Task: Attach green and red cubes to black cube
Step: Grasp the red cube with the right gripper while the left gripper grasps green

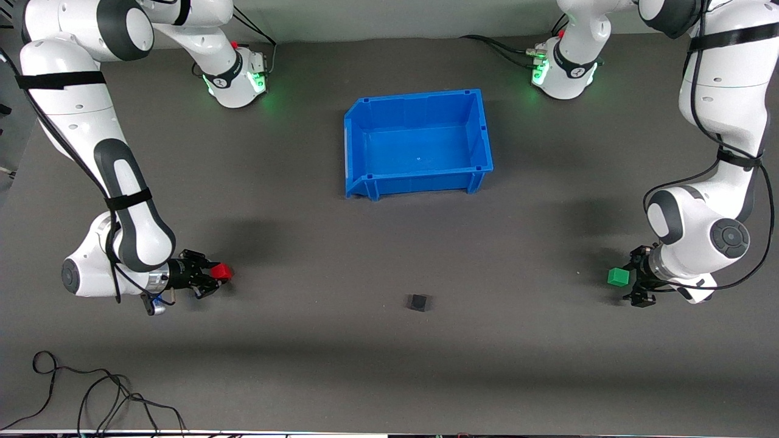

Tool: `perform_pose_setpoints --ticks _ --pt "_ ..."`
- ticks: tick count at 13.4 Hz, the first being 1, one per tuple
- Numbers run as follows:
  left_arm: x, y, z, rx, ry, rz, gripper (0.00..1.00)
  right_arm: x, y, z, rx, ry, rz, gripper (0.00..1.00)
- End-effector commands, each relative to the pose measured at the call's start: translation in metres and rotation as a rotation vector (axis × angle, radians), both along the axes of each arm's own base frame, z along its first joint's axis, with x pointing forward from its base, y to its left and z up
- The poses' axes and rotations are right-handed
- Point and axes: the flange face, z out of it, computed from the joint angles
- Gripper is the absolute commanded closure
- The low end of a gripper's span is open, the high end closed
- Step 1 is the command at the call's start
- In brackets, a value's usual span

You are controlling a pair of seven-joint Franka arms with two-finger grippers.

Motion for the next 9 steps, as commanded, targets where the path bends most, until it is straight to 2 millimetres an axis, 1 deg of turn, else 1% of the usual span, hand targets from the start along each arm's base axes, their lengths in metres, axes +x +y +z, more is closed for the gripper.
perform_pose_setpoints --ticks 1,2,3,4,5,6,7,8,9 --pt "0.000 -0.006 -0.004 0.005 0.013 -0.021 0.15 0.003 0.009 0.012 0.031 -0.006 0.002 0.88" --pt "-0.001 -0.006 -0.004 0.005 0.015 -0.029 0.20 0.004 0.020 0.019 0.058 0.004 -0.005 0.92" --pt "-0.001 -0.006 -0.004 0.005 0.016 -0.032 0.40 0.006 0.032 0.030 0.092 0.004 -0.038 0.94" --pt "-0.001 -0.004 -0.003 0.004 0.016 -0.029 0.61 0.008 0.051 0.038 0.099 0.005 -0.047 0.95" --pt "0.000 -0.003 -0.002 0.005 0.013 -0.027 0.75 0.010 0.066 0.043 0.091 0.014 -0.063 0.95" --pt "0.000 -0.004 0.001 0.005 0.010 -0.026 0.84 0.013 0.079 0.049 0.088 0.021 -0.089 0.94" --pt "0.002 -0.007 0.006 0.005 0.004 -0.029 0.97 0.015 0.093 0.052 0.110 0.029 -0.120 0.94" --pt "0.005 -0.016 0.011 0.003 0.007 -0.036 1.00 0.017 0.114 0.058 0.143 0.029 -0.135 0.94" --pt "0.010 -0.022 0.022 0.000 0.010 -0.039 1.00 0.018 0.127 0.061 0.159 0.039 -0.167 0.94"
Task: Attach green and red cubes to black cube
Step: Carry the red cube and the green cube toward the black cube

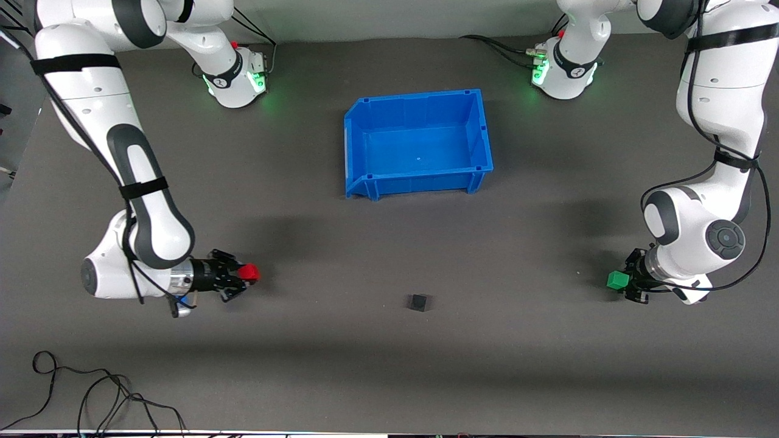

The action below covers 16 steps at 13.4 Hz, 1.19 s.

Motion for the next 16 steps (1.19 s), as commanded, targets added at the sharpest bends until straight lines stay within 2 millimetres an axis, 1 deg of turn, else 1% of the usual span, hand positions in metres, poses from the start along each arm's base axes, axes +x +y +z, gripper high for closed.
perform_pose_setpoints --ticks 1,2,3,4,5,6,7,8,9,10,11,12,13,15,16 --pt "0.015 -0.022 0.035 -0.015 0.019 -0.008 1.00 0.004 0.035 0.018 0.037 0.023 -0.072 0.94" --pt "0.024 -0.033 0.052 -0.025 0.036 0.044 1.00 0.009 0.046 0.022 0.042 0.027 -0.094 0.94" --pt "0.033 -0.052 0.066 -0.032 0.055 0.117 1.00 0.012 0.055 0.026 0.064 0.034 -0.127 0.93" --pt "0.040 -0.085 0.075 -0.035 0.070 0.171 1.00 0.013 0.068 0.030 0.086 0.033 -0.144 0.91" --pt "0.044 -0.114 0.078 -0.036 0.074 0.234 1.00 0.016 0.083 0.033 0.089 0.026 -0.170 0.90" --pt "0.044 -0.140 0.075 -0.037 0.076 0.287 1.00 0.017 0.101 0.034 0.076 0.016 -0.193 0.90" --pt "0.043 -0.167 0.071 -0.040 0.074 0.321 1.00 0.015 0.127 0.034 0.061 0.002 -0.210 0.90" --pt "0.044 -0.184 0.067 -0.046 0.072 0.352 1.00 0.011 0.151 0.036 0.047 -0.008 -0.244 0.90" --pt "0.048 -0.214 0.061 -0.072 0.075 0.371 1.00 0.007 0.172 0.034 0.034 -0.010 -0.273 0.90" --pt "0.052 -0.240 0.054 -0.096 0.079 0.388 1.00 0.003 0.190 0.033 0.026 -0.015 -0.288 0.90" --pt "0.055 -0.260 0.046 -0.117 0.088 0.411 1.00 0.000 0.199 0.031 0.021 -0.018 -0.299 0.90" --pt "0.058 -0.281 0.042 -0.143 0.090 0.426 1.00 0.002 0.203 0.031 0.018 -0.023 -0.326 0.90" --pt "0.063 -0.298 0.038 -0.169 0.090 0.442 1.00 0.003 0.212 0.026 0.009 -0.029 -0.335 0.90" --pt "0.064 -0.348 0.025 -0.209 0.074 0.412 1.00 0.010 0.217 0.021 -0.007 -0.034 -0.365 0.90" --pt "0.063 -0.366 0.024 -0.226 0.046 0.392 1.00 0.012 0.216 0.019 -0.046 -0.049 -0.349 0.90"
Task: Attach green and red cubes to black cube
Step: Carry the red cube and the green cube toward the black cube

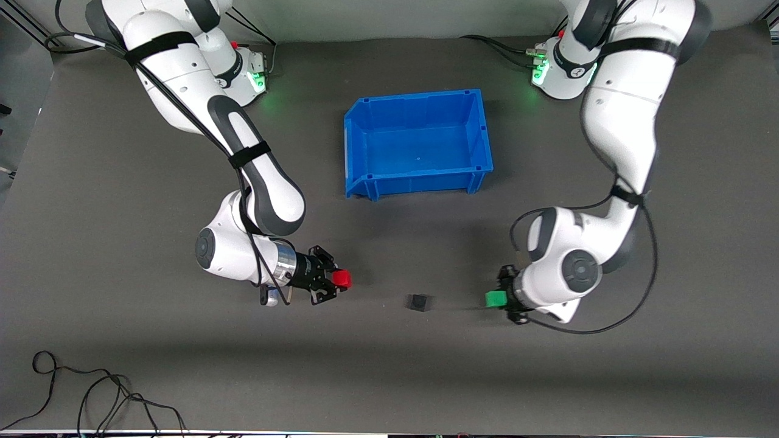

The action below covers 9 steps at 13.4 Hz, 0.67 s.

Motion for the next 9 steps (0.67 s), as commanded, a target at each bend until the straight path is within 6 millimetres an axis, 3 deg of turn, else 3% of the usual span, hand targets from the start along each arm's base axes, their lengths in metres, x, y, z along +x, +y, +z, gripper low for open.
perform_pose_setpoints --ticks 1,2,5,7,9 --pt "0.010 -0.045 -0.006 -0.042 -0.090 0.002 1.00 0.018 0.003 0.005 -0.062 -0.016 -0.040 0.90" --pt "0.010 -0.053 -0.002 -0.055 -0.132 -0.003 1.00 0.019 0.007 0.005 -0.078 -0.005 -0.064 0.90" --pt "0.000 -0.076 -0.019 -0.056 -0.139 -0.031 1.00 0.028 0.018 0.016 -0.113 0.005 -0.146 0.90" --pt "-0.008 -0.091 -0.022 -0.056 -0.134 -0.051 1.00 0.036 0.026 0.001 -0.156 0.013 -0.191 0.90" --pt "-0.016 -0.104 -0.024 -0.056 -0.130 -0.070 1.00 0.034 0.046 -0.006 -0.150 -0.019 -0.211 0.90"
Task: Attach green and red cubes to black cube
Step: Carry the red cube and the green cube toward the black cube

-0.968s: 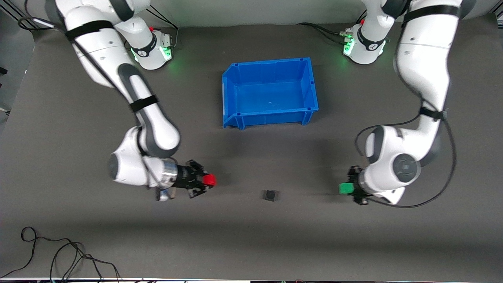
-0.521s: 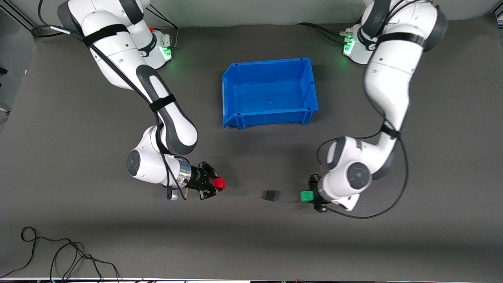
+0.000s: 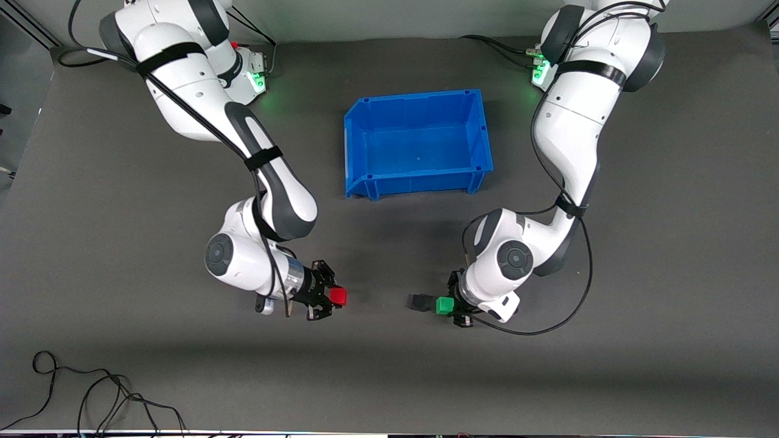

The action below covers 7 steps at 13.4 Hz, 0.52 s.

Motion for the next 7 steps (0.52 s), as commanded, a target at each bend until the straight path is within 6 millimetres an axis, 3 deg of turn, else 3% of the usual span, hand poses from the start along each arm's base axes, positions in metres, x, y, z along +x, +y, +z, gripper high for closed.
perform_pose_setpoints --ticks 1,7 --pt "-0.003 -0.020 0.000 -0.001 -0.010 -0.004 1.00 0.007 0.026 -0.012 -0.004 -0.039 -0.053 0.90" --pt "-0.008 -0.025 -0.010 0.008 -0.003 -0.015 1.00 0.003 0.081 -0.024 0.033 -0.064 -0.120 0.90"
